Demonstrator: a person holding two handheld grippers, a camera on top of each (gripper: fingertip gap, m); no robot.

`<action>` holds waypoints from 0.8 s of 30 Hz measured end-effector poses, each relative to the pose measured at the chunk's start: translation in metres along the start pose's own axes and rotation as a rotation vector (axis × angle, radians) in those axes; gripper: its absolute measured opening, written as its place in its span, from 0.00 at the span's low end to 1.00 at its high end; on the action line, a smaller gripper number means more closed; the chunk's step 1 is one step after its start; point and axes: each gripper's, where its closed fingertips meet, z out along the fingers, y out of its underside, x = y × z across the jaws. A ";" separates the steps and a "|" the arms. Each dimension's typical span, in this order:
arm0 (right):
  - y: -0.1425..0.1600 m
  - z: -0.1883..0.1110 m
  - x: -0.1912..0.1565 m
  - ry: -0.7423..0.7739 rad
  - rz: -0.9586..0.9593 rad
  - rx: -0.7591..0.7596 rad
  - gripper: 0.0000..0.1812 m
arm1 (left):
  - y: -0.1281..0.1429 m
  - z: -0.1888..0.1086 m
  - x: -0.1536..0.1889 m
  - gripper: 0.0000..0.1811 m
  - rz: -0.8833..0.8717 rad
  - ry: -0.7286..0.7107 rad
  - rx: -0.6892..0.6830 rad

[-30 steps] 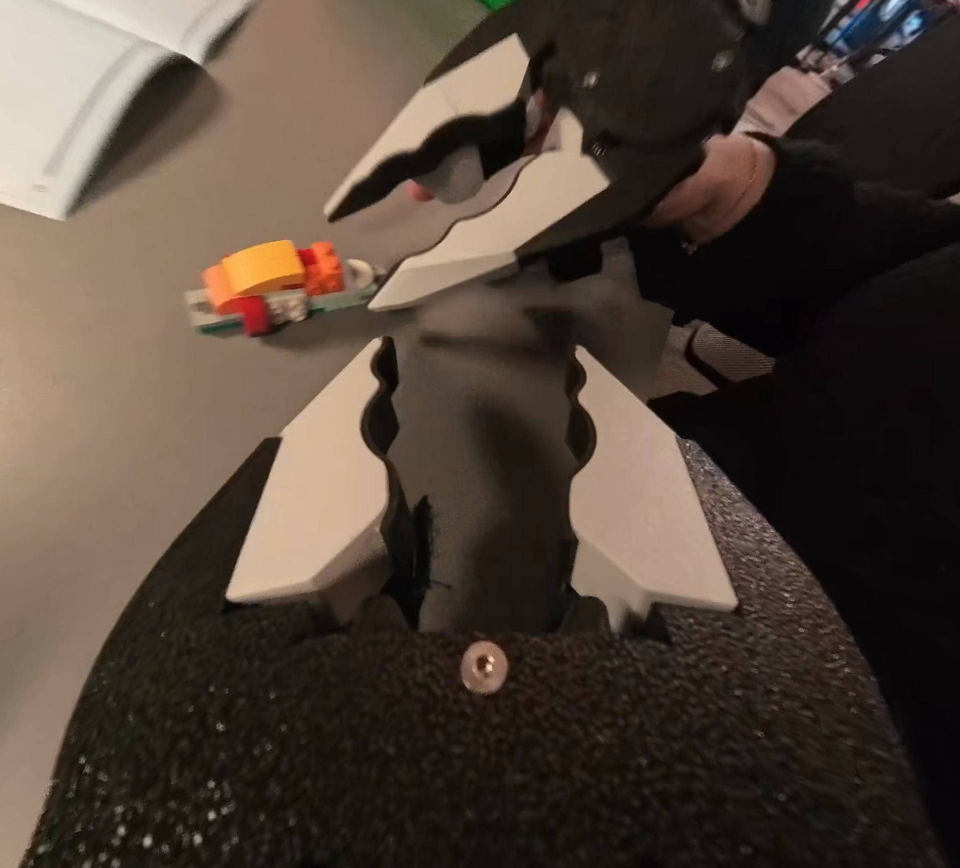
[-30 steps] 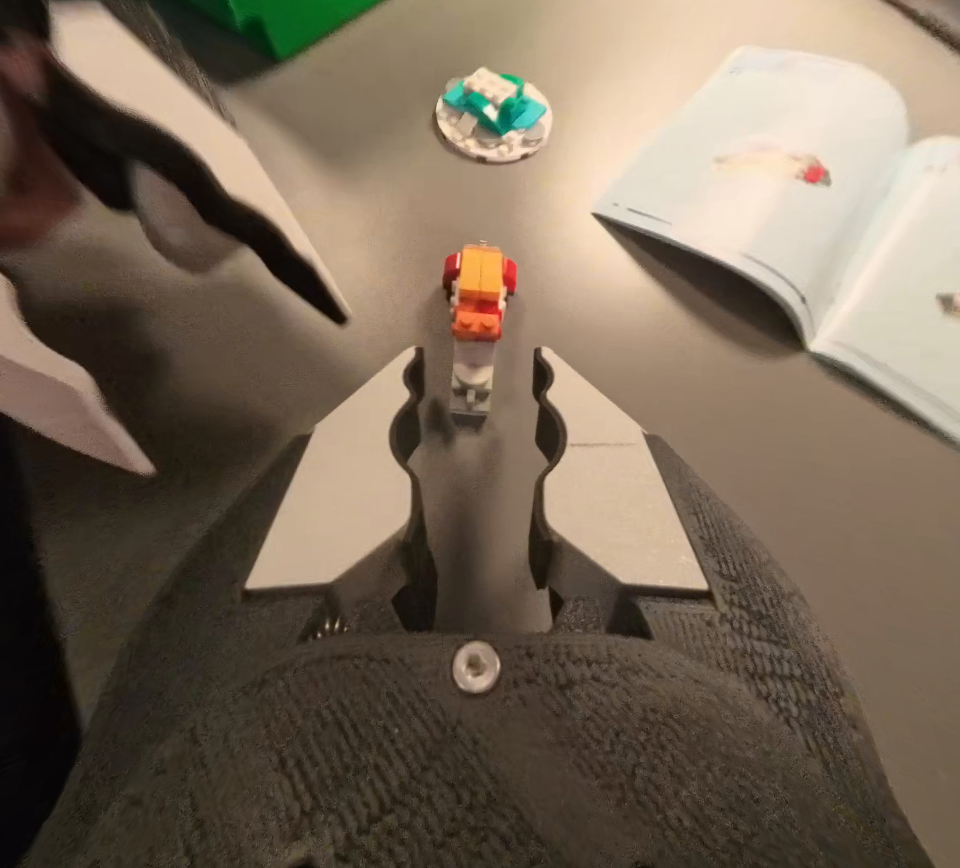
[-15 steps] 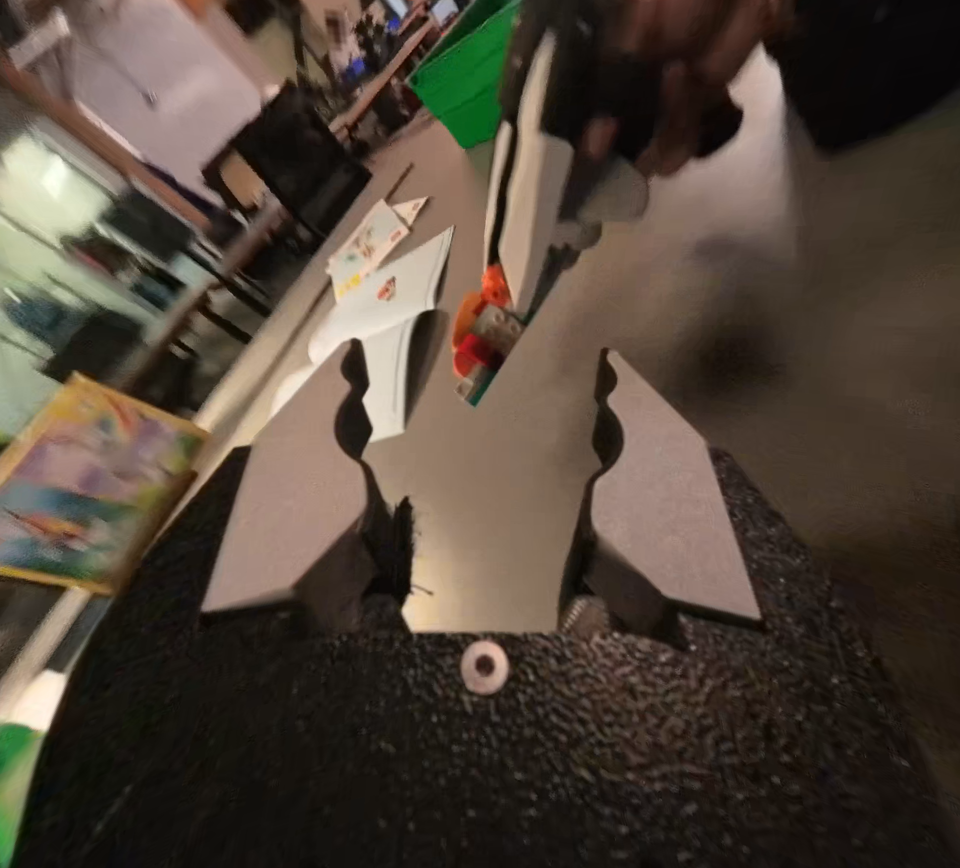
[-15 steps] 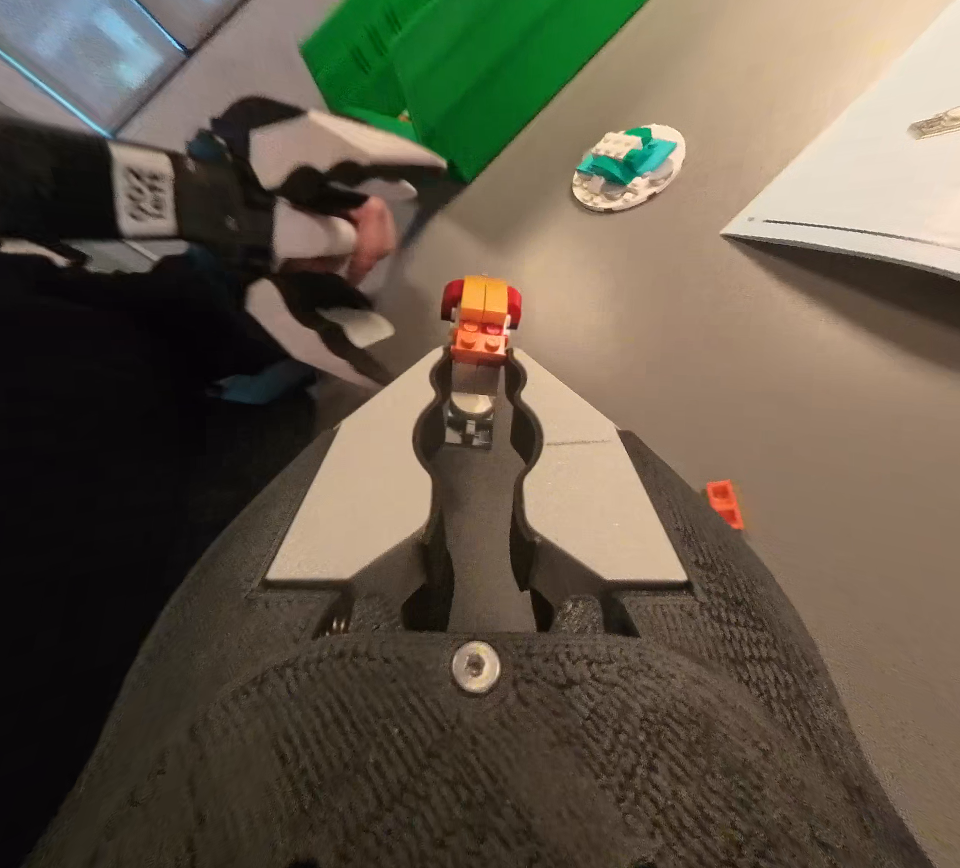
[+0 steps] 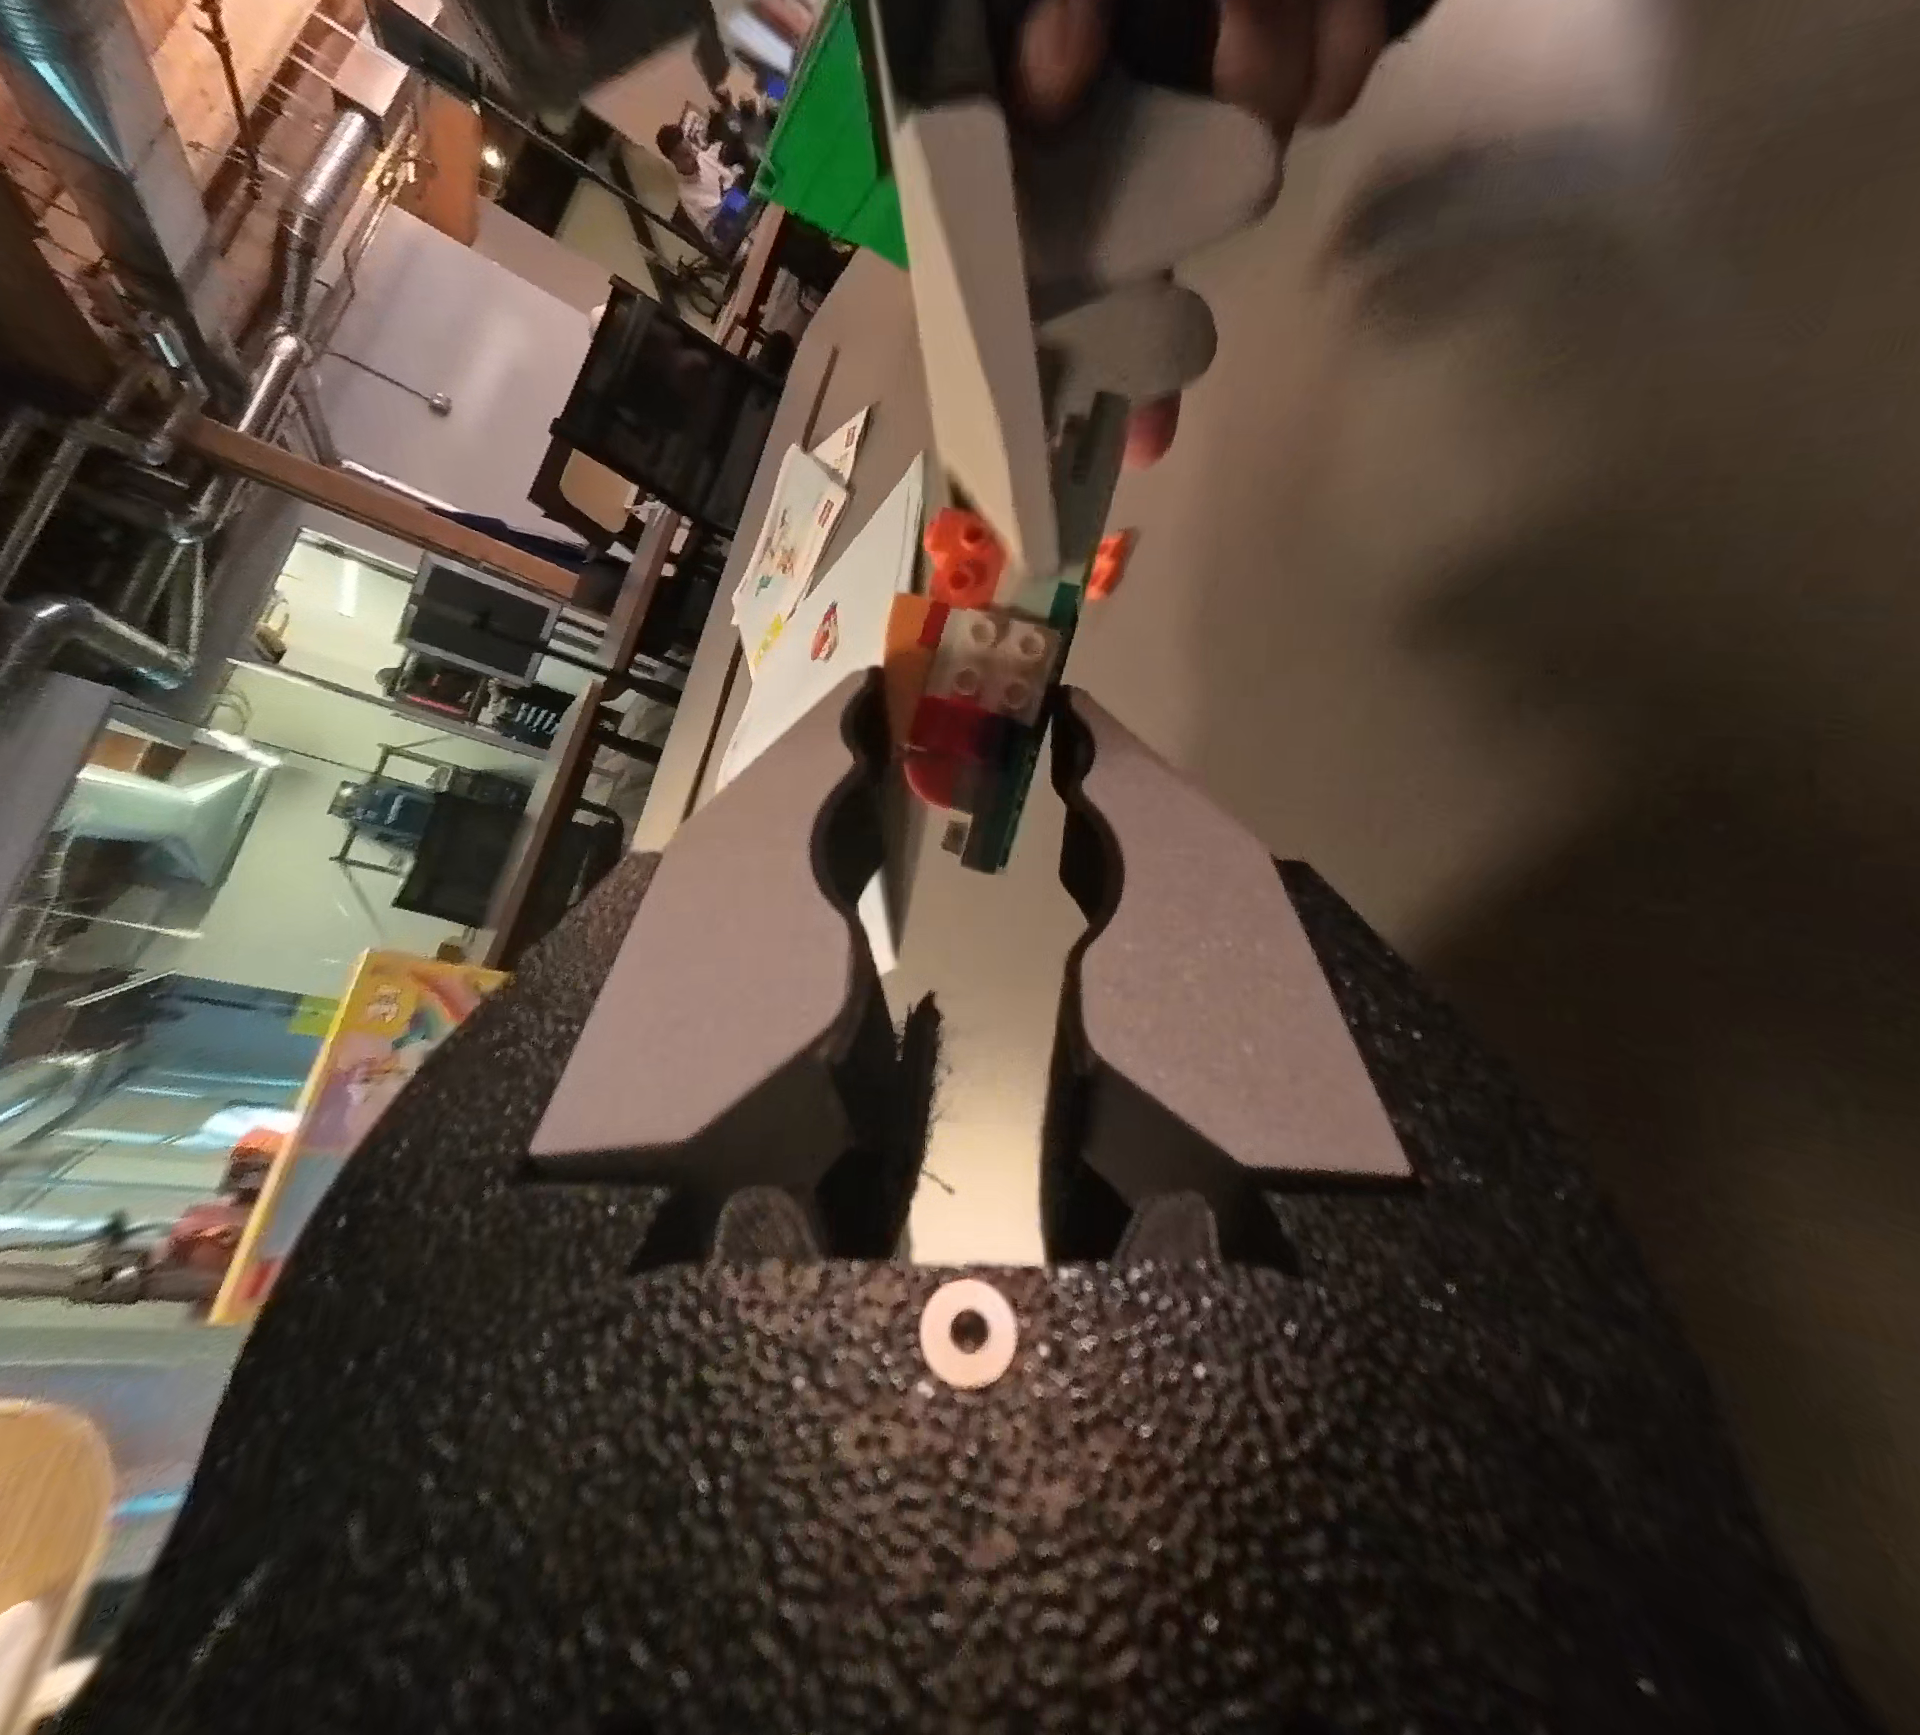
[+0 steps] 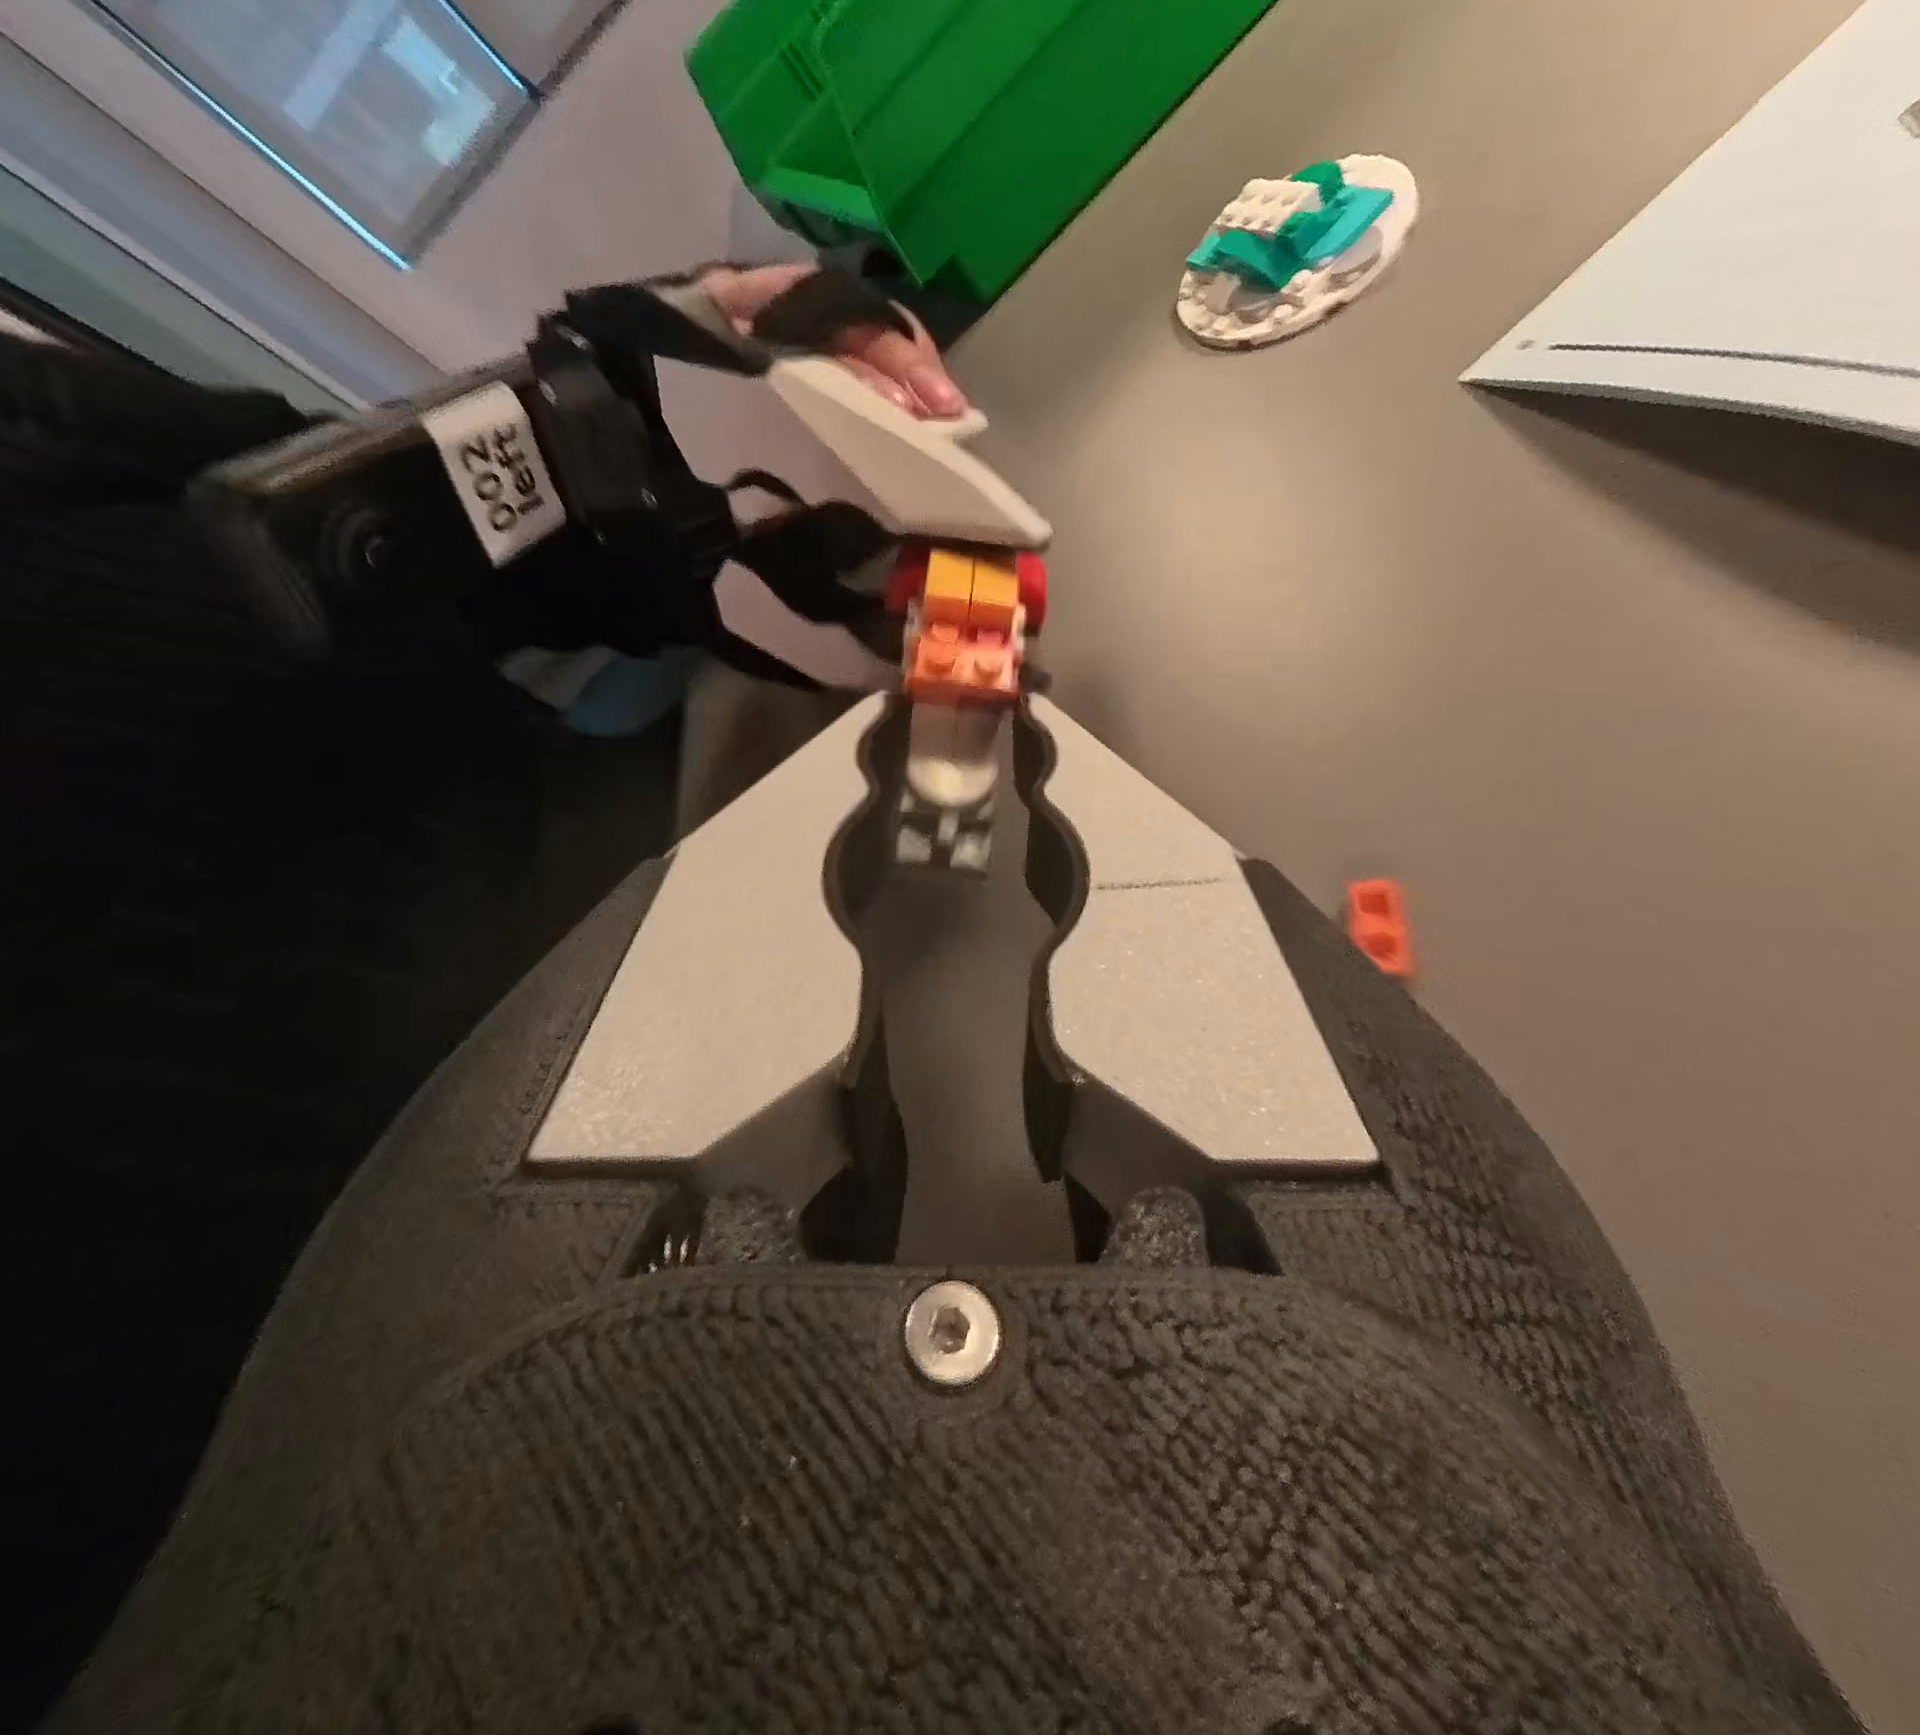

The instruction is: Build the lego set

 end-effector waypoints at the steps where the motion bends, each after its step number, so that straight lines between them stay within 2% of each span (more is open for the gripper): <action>1: -0.001 -0.009 0.009 0.074 -0.051 -0.006 0.14 | 0.006 0.002 -0.004 0.15 0.031 -0.018 -0.027; 4: -0.003 -0.047 0.044 0.370 -0.187 -0.018 0.14 | 0.024 0.006 -0.014 0.15 0.102 -0.039 -0.072; 6: 0.005 -0.061 0.059 0.483 -0.234 -0.068 0.13 | 0.032 0.009 -0.019 0.15 0.120 -0.051 -0.080; 11: 0.031 -0.045 0.070 0.499 -0.285 -0.173 0.13 | 0.034 0.011 -0.014 0.15 0.152 -0.061 -0.060; 19: 0.029 -0.033 0.072 0.469 -0.383 -0.213 0.06 | 0.036 0.009 -0.011 0.16 0.111 -0.043 -0.053; 22: 0.026 -0.034 0.071 0.548 -0.655 -0.314 0.03 | 0.039 0.009 -0.010 0.15 0.085 -0.030 -0.058; 24: 0.016 -0.041 0.074 0.687 -1.053 -0.446 0.03 | 0.039 0.008 -0.013 0.15 0.069 -0.035 -0.058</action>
